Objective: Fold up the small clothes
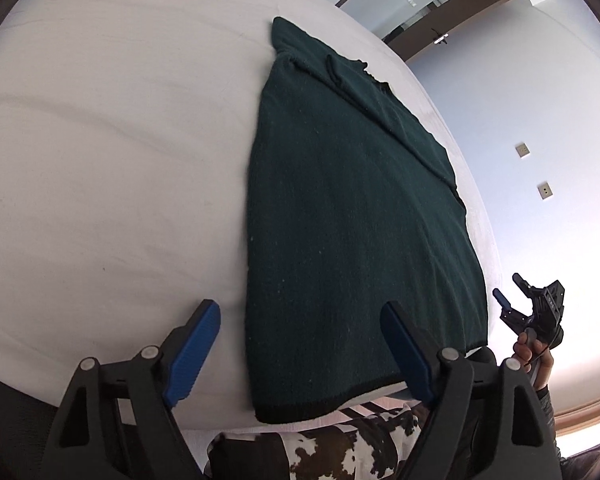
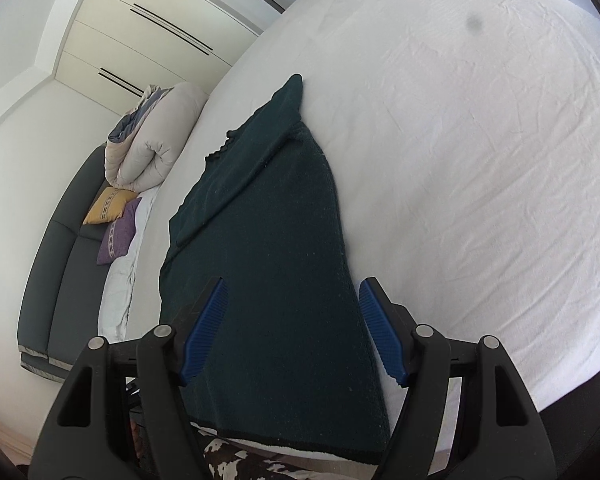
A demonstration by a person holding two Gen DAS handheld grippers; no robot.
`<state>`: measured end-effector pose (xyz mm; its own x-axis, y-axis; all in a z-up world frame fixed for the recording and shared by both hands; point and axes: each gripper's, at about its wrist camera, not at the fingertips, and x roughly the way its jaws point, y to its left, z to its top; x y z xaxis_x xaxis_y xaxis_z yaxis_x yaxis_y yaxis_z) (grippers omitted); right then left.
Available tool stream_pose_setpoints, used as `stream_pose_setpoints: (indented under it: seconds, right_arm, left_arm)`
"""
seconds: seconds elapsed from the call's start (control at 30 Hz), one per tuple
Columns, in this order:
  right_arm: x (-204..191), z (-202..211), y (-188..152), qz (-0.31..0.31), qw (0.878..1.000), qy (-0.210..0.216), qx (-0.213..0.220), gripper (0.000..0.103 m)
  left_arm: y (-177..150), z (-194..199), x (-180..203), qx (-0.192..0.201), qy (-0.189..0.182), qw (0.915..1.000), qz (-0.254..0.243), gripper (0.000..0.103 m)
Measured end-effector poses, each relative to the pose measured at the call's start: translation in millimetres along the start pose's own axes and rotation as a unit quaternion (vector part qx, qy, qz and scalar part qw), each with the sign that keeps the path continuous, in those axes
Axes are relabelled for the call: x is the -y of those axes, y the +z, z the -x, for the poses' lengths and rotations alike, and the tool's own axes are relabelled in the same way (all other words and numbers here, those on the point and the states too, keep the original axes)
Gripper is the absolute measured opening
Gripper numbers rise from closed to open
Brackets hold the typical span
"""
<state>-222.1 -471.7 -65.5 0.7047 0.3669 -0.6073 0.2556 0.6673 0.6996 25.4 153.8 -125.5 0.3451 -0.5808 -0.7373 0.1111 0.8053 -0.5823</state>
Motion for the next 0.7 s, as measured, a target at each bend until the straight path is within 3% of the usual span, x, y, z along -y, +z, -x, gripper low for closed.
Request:
stream_pose_setpoints:
  seconds: [0.2, 0.4, 0.5, 0.57, 0.7]
  right_arm:
    - [15, 10, -13, -0.022, 1.0, 0.01, -0.011, 0.067]
    - [18, 14, -20, -0.02, 0.999, 0.016, -0.026, 0.067]
    - [21, 17, -22, -0.025, 0.999, 0.015, -0.029, 0.067]
    - [24, 20, -24, -0.028, 0.999, 0.018, -0.035, 0.067]
    - [29, 27, -30, -0.028, 0.999, 0.008, -0.044, 0.067]
  left_arm:
    - [-8, -8, 5, -0.029, -0.022, 0.9993, -0.005, 0.077]
    - [-5, -8, -10, -0.035, -0.06, 0.9968, 0.04, 0.07]
    - [-4, -10, -13, -0.042, -0.054, 0.9966, 0.046, 0.048]
    - [-6, -12, -16, -0.051, -0.052, 0.996, 0.051, 0.009]
    - [-7, -13, -14, -0.042, -0.051, 0.9964, 0.053, 0.009]
